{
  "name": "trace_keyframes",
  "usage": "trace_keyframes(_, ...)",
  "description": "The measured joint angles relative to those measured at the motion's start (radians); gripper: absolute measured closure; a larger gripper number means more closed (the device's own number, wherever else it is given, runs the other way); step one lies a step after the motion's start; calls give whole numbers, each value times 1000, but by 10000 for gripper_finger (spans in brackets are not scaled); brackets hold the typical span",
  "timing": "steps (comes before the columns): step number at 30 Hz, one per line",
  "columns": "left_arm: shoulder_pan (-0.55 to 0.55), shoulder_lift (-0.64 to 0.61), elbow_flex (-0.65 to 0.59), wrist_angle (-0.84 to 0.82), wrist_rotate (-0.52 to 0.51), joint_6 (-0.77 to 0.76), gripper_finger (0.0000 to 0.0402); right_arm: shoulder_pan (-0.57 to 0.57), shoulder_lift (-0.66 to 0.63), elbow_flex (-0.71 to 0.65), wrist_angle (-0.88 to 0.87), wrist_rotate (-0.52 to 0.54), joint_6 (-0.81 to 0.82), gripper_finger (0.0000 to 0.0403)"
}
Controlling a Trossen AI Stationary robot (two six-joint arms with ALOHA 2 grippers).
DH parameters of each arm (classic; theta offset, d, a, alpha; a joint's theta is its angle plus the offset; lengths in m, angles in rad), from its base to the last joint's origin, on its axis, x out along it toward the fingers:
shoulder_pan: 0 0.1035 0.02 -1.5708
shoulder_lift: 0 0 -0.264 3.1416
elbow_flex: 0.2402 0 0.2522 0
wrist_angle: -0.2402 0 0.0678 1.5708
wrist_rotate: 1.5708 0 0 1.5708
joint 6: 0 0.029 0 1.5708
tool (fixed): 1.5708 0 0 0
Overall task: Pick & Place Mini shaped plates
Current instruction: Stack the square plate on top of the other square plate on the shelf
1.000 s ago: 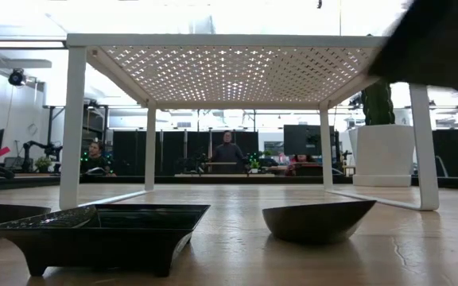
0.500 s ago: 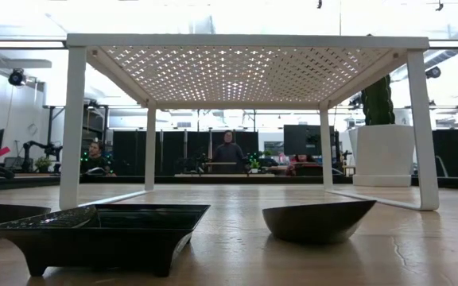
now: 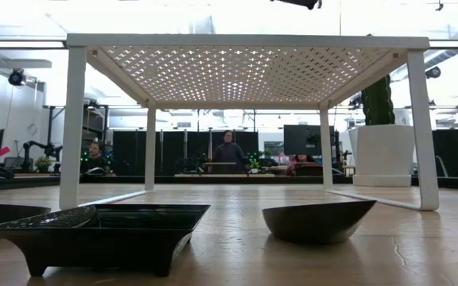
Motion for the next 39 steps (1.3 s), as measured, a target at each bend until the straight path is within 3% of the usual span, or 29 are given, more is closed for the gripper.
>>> trace_keyframes(4,0,0,0,0,3,-2,225,4,-72,-61,1,28,32,395)
trace_keyframes(13,0,0,0,0,3,-3,225,-15,-254,-331,-1,24,152,395)
trace_keyframes(18,0,0,0,4,3,-3,225,-41,-297,-431,25,28,156,395)
trace_keyframes(39,0,0,-2,8,4,0,225,-114,-283,-481,178,-33,109,394)
